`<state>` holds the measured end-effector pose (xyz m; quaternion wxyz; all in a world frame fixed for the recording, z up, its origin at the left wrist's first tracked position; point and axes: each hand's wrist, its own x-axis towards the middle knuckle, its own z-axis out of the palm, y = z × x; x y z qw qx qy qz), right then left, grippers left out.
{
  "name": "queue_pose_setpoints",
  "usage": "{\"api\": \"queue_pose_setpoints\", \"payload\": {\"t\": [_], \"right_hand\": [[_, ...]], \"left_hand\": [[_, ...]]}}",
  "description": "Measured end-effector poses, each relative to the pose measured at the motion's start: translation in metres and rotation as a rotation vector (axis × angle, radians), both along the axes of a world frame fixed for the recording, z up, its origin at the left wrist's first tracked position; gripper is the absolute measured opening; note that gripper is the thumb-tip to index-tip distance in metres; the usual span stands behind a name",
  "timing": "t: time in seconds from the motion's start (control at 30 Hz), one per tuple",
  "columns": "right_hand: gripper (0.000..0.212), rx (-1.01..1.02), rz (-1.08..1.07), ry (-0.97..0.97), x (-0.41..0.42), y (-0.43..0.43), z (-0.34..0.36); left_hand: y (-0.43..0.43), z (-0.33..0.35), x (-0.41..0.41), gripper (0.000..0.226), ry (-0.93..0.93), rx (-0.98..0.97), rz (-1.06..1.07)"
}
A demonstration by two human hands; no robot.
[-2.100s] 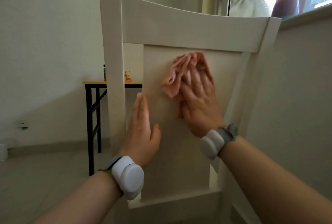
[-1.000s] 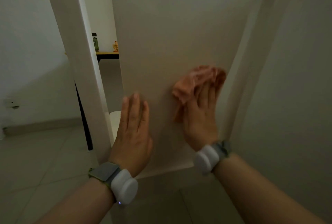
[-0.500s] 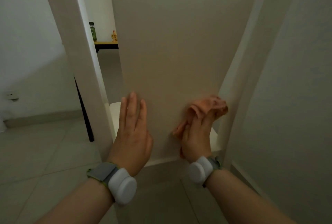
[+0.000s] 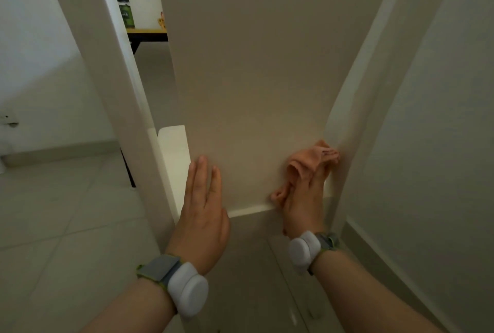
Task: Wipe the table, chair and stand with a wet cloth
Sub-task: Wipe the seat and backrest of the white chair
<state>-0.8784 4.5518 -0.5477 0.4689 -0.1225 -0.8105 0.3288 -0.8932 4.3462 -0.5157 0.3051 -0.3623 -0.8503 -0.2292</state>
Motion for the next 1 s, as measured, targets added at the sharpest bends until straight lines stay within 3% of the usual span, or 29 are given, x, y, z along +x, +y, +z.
{"api": "queue_pose_setpoints", "payload": {"t": [0.2,0.4,0.53,0.63,0.83,1.0], "right_hand": [[0.043,-0.085,-0.166,0.014,0.015,-0.024,-0.008],[0.05,0.051,-0.004,-0.11,0.008,-0.086,-0.016],[0.03,0.449,0.27,-0.17,0.013,-0.097,-0.018],[0.017,0.617,0.322,-0.112,0.014,-0.07,-0.012],[0.023,0.473,-0.033,-0.246,0.039,0.024,-0.017],[0.032,0.401,-0.095,-0.329,0.035,-0.003,-0.014]], "left_hand": [[-0.01,-0.023,0.006,0.067,-0.063,0.005,0.017],[-0.019,-0.026,0.007,0.071,-0.134,0.01,0.027],[-0.02,-0.02,0.01,0.062,-0.179,0.034,0.028],[-0.021,-0.02,0.012,0.061,-0.151,0.007,0.015],[-0.039,-0.028,0.019,0.069,-0.196,0.023,-0.074],[-0.058,-0.028,0.03,0.061,-0.251,0.108,-0.091]]}}
